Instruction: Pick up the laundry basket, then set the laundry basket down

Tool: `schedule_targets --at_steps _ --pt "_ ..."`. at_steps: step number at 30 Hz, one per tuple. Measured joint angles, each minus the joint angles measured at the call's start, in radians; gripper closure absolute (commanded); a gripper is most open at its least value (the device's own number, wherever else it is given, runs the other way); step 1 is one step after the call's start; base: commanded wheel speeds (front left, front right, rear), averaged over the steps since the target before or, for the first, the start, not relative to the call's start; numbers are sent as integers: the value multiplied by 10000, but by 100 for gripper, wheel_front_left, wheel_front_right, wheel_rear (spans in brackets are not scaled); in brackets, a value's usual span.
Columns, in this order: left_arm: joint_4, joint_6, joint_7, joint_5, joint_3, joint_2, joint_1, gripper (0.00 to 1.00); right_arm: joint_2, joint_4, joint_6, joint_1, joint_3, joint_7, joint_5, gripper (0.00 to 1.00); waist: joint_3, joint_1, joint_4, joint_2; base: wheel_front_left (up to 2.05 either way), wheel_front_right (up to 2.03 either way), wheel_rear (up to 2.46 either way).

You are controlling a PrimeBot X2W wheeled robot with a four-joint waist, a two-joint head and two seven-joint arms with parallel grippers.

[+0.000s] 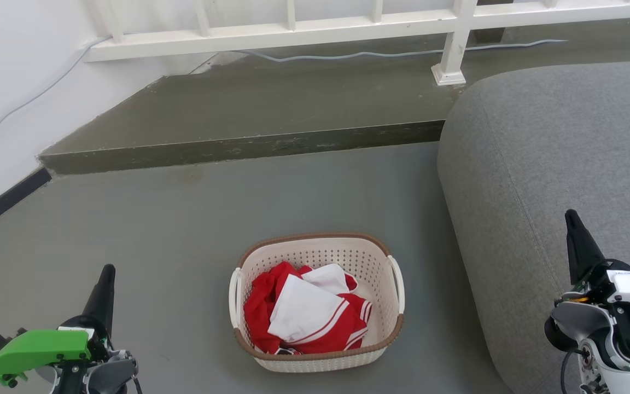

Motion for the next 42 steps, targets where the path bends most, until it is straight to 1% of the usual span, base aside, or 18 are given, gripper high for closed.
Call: schedule_targets --at_steps 42 --pt "0 0 0 0 0 0 0 100 8 0 0 0 -29 2 0 100 0 0 0 0 0 0 0"
